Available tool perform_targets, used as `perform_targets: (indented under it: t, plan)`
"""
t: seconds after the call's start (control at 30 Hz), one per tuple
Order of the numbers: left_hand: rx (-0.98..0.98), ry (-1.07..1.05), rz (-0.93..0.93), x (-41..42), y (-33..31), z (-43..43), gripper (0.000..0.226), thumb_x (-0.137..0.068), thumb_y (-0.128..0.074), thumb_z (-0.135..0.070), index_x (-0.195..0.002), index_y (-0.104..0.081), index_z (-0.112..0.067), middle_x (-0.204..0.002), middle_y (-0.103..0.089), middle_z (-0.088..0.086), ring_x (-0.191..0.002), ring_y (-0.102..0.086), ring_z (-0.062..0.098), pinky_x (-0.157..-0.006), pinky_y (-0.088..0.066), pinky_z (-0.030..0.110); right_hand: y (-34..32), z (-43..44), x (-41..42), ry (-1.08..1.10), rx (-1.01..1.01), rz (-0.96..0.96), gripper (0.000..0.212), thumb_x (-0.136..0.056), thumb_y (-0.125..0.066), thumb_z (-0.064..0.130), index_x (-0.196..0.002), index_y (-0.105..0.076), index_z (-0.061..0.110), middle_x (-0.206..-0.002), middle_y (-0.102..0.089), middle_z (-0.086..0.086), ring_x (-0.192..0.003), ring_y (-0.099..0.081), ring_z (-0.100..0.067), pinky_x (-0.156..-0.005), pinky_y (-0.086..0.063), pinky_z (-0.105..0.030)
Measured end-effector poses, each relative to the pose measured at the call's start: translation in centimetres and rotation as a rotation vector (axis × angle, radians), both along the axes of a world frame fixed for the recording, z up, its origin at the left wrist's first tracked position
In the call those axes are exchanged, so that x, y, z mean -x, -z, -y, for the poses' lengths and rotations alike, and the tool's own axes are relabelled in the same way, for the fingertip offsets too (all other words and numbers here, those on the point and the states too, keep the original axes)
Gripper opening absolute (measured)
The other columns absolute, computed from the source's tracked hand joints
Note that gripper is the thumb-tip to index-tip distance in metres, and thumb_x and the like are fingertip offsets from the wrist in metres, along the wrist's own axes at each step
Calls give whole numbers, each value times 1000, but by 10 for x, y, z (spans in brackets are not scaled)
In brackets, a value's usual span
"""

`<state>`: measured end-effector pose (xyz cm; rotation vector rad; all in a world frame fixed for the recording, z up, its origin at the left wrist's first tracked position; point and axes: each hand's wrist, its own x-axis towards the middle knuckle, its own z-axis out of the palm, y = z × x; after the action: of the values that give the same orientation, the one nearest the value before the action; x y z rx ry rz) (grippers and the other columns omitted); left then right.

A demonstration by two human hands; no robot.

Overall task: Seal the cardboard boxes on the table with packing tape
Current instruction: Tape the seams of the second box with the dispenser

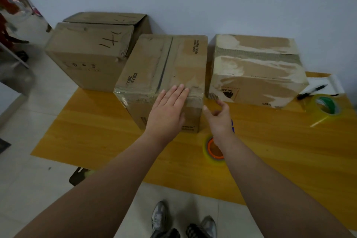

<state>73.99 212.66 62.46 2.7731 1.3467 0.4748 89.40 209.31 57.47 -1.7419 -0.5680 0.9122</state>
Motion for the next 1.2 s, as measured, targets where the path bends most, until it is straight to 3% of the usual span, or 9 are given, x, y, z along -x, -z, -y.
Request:
perform_targets:
  t: [0.07, 0.17, 0.4, 0.57, 0.63, 0.7, 0.8, 0.97, 1.2]
  plan:
    - [2, -1, 8, -1, 0, 0, 63, -91, -50, -19, -149, -23, -17, -154, -26, 1, -143, -16, 15, -115, 5, 28, -4, 5, -5, -35, -65, 182, 40, -93, -60, 18, -131, -51, 15, -101, -57, 7, -94, -58, -10, -79, -52, -25]
    - [4, 9, 12, 0, -1, -1, 64, -91, -51, -19, -149, -23, -17, -154, -26, 1, -143, -17, 15, -114, 7, 27, -13, 13, 2, -150, -309, 85, 36, -100, -42, 6, -134, -54, 12, -127, -59, 4, -119, -54, -6, -99, -45, -22]
    - [-7, 6, -47, 0, -2, -1, 68, -90, -50, -20, -150, -17, -18, -156, -20, 0, -144, -11, 13, -115, 7, 28, 5, 26, 29, -563, -246, 81, 79, -98, -41, 1, -151, 13, 25, -160, 0, 6, -146, -4, -7, -119, -13, -33]
    - [-24, 13, -99, 2, -3, -2, 72, -89, -49, -20, -151, -11, -18, -158, -15, 0, -145, -7, 13, -116, 7, 29, 17, 27, 16, -736, 58, 356, 89, -95, -42, 2, -146, 27, 26, -160, 9, 5, -145, 8, -17, -118, 8, -42]
    - [-20, 14, -108, 1, -4, -2, 73, -89, -49, -21, -151, -11, -18, -158, -15, 0, -145, -8, 14, -116, 6, 29, 10, 24, 8, -777, 167, 458, 86, -95, -42, 2, -148, 21, 27, -160, 0, 3, -146, 1, -25, -119, 1, -44]
    - [-18, 14, -109, 1, -4, -2, 73, -88, -50, -21, -151, -12, -19, -157, -15, 0, -145, -8, 13, -116, 5, 29, -5, 20, -5, -738, 168, 628, 66, -96, -42, 4, -153, -11, 18, -150, -36, -6, -135, -36, -30, -110, -32, -42]
    - [-7, 25, -120, 3, -5, -4, 74, -88, -51, -22, -151, -11, -20, -158, -13, -1, -144, -7, 12, -115, 5, 28, -35, 9, -21, -672, 97, 946, 23, -99, -45, 15, -100, -68, 13, -98, -65, -3, -90, -60, -25, -63, -45, -31]
    - [-9, 63, -152, 8, -10, -9, 76, -87, -51, -26, -151, -8, -22, -158, -11, -2, -144, -8, 11, -113, 5, 27, -59, -18, -24, -784, 247, 1241, 26, -95, -53, 33, -96, -73, 17, -89, -69, -2, -83, -63, -22, -61, -43, -29]
    - [17, 66, -116, 6, -8, -9, 76, -89, -51, -30, -151, -7, -23, -159, -8, -3, -145, -5, 11, -114, 7, 27, -48, -23, -16, -694, 294, 1148, 38, -81, -66, 52, -67, -67, 17, -66, -63, 1, -68, -62, -18, -51, -38, -27]
